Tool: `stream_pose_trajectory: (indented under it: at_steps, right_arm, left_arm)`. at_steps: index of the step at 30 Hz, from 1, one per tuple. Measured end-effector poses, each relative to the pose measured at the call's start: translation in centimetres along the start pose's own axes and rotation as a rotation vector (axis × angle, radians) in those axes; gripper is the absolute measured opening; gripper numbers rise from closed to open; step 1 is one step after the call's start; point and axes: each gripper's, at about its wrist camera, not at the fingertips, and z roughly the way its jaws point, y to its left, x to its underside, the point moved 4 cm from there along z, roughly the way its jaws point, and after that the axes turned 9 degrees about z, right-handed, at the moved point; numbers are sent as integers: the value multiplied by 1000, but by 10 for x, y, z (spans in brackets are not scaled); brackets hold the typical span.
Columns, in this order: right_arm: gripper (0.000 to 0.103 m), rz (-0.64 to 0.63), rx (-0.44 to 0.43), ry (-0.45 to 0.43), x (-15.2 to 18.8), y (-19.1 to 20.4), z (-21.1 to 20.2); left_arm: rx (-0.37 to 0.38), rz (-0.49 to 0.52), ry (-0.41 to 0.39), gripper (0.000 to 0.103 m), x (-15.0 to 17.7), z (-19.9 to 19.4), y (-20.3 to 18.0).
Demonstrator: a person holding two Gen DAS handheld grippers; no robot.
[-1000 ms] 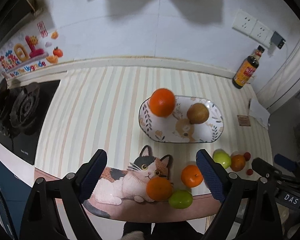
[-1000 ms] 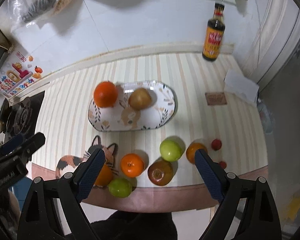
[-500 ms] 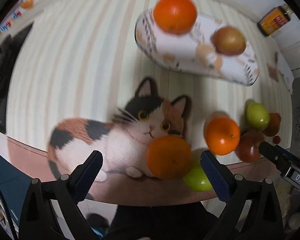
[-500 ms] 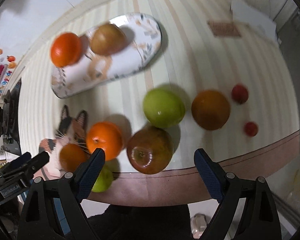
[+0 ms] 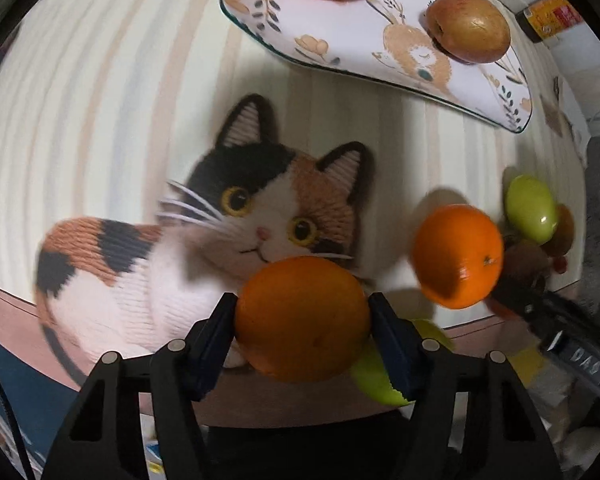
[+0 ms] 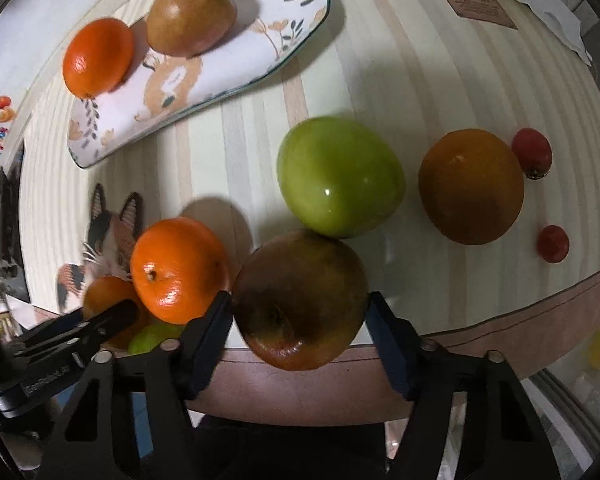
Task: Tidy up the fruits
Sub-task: 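Grasp an orange by the cat with the left gripper while the right grasps a dark red apple, then carry both fruits onto the plate and open both grippers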
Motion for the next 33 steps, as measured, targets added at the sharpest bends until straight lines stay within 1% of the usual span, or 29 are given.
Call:
stream_pose_trajectory:
  at_steps: [2,5,6,9,13,17,20,22,23,26,29,31,33]
  right_arm:
    - [69,-10,-1,-3,2,1,0]
    - [69,-35,3,24,9,3,4]
    - [69,-44,6,20,10,4,4]
    - [69,-35,5,19,12,7,7]
    - [69,-45,16,23,9,12,9]
    - [69,-68,22,14,10,14,8]
    - [68,-63,8,1,14,16,7]
    - [68,-57,-17,-11,13,12,-5]
    - [68,-58,-34,-25,13,14,-13]
    - [68,-78,-73,-69,7,26,-39]
    - [68,-96,-113,-111,-9,40,-61]
    - [68,-105,-138,-133,-25,53,-71]
    - [68,-104,-150,-150,-42,56,-80]
  left_arm:
    - [-27,12,1,64,4,-2,5]
    - [-1,-7,1,64,6,-4,13]
    - [2,-13,1,64,5,-4,13]
    - [-34,1,8,64,5,-1,10]
    - [-31,-14,3,64,5,2,7]
    - [-52,-10,-19,63,9,-4,5]
    - [-34,-3,-36,63,5,-15,-7]
    - [0,1,-50,63,2,-30,-12]
    - [19,2,-63,63,0,-42,-8]
    - [41,21,-118,63,-19,-75,-17]
    - [50,29,-169,63,-44,-98,-18]
    - [36,21,-191,63,-63,-106,-12]
    - [17,4,-200,63,-83,-111,-1]
